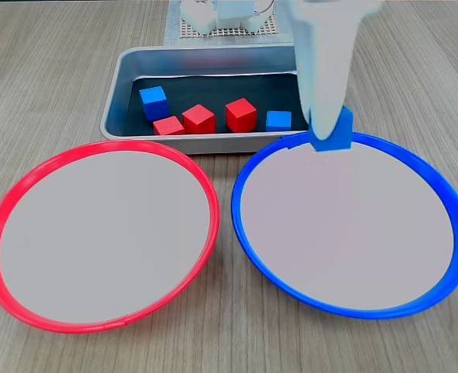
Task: Move six blocks tray to matching dishes
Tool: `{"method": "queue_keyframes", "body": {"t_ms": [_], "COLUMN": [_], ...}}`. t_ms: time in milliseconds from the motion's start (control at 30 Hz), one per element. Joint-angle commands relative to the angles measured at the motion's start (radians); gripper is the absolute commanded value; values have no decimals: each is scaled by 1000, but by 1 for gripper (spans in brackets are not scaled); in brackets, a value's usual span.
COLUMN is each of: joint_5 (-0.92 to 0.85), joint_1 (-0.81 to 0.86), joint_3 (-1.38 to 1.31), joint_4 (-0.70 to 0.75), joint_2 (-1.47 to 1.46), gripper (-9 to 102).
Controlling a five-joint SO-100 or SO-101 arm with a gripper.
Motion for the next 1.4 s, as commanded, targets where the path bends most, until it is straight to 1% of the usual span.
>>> {"method": "queue_keyframes", "body": {"t_ms": [0, 67, 133, 167, 233, 267, 300, 367, 400, 467, 600, 767, 833, 933, 1067, 1367], "joint_5": [-29, -34, -40, -49, -87, -115, -135, -212, -230, -236, -161, -31, 3, 35, 49, 71], "joint_1": [-37, -44, -43, -40, -37, -31, -28, -14, -6, 17, 54, 58, 51, 44, 37, 6], "joint_3": [-75, -103, -115, -118, -110, -74, -49, 64, 117, 232, 442, 535, 535, 517, 476, 469], "joint_4": [-84, -83, -69, -54, 5, 109, 176, 368, 407, 431, 324, 181, 156, 120, 121, 37], "joint_2": [-63, -103, -107, -100, -64, 2, 44, 178, 219, 285, 328, 298, 281, 256, 242, 143], "gripper": [12, 17, 16, 13, 2, 0, 0, 0, 1, 5, 9, 16, 18, 18, 21, 19]}}
